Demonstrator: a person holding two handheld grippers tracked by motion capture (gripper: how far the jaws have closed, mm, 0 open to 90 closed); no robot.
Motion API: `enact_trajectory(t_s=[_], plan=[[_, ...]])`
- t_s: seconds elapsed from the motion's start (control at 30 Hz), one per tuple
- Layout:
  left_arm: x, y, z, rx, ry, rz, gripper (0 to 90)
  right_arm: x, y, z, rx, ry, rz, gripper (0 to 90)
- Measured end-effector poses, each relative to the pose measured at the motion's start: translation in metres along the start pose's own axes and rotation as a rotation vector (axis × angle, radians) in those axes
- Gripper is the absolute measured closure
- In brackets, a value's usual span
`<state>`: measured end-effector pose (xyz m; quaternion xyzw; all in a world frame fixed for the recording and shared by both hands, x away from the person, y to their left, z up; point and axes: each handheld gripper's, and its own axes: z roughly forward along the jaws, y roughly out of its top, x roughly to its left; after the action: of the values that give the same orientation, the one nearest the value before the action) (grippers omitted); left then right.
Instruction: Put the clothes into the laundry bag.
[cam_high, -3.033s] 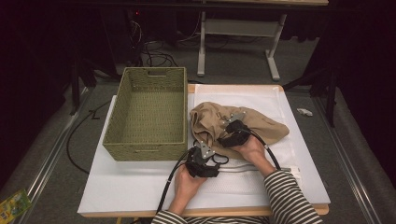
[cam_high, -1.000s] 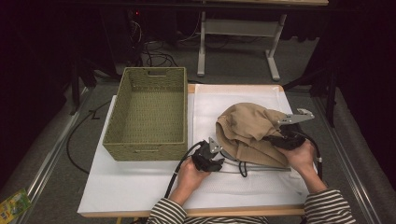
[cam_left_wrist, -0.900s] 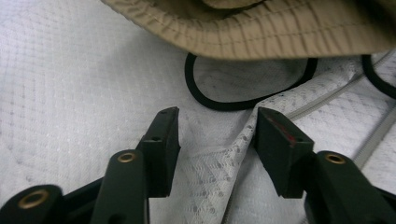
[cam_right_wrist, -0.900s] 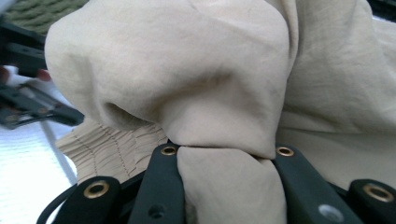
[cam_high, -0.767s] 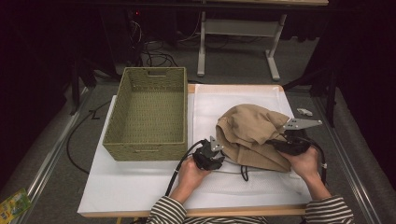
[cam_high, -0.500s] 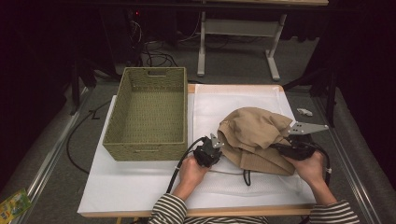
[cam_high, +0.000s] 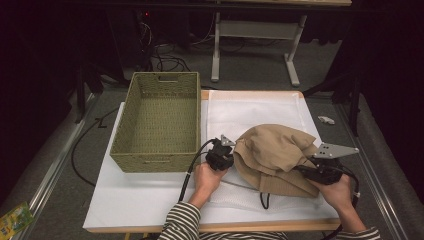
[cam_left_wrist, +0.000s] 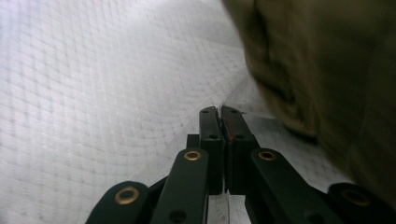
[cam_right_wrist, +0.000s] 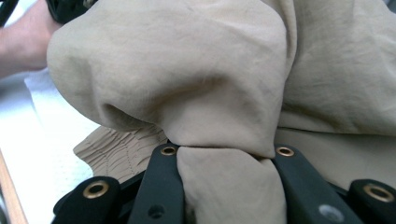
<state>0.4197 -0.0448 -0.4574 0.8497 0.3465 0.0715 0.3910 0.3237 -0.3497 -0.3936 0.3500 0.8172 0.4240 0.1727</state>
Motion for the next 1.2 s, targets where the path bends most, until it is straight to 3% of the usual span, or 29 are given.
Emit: enact_trajectory(t_s=[0.17,0.33,0.47,0.67,0.8,0.93,1.0,1.2], plan=[[0.002,0.016,-0.005,-0.019,-0.021,-0.034,88.6,0.001,-0.009,0.004,0.021,0.02,-0.023,76.7],[0.003,0.032,-0.017,-0.084,-0.049,-0.065,88.7,0.002,-0.017,0.011,0.065,0.053,-0.039,76.7],[0.0,0.044,-0.024,-0.114,-0.056,-0.059,88.8,0.004,-0.02,0.018,0.107,0.068,-0.055,76.7],[-0.005,0.056,-0.029,-0.138,-0.058,-0.038,88.8,0.01,-0.021,0.041,0.191,0.034,-0.118,76.1],[-0.004,0.055,-0.027,-0.13,-0.057,-0.031,88.8,0.007,-0.021,0.051,0.206,0.037,-0.098,72.8],[-0.003,0.053,-0.028,-0.128,-0.05,-0.027,88.8,0.008,-0.021,0.048,0.19,0.029,-0.085,59.8],[-0.002,0.052,-0.029,-0.125,-0.048,-0.03,88.8,0.01,-0.02,0.041,0.174,0.01,-0.074,49.5],[0.001,0.049,-0.029,-0.125,-0.043,-0.032,88.6,0.011,-0.019,0.015,0.112,-0.041,-0.03,30.0]])
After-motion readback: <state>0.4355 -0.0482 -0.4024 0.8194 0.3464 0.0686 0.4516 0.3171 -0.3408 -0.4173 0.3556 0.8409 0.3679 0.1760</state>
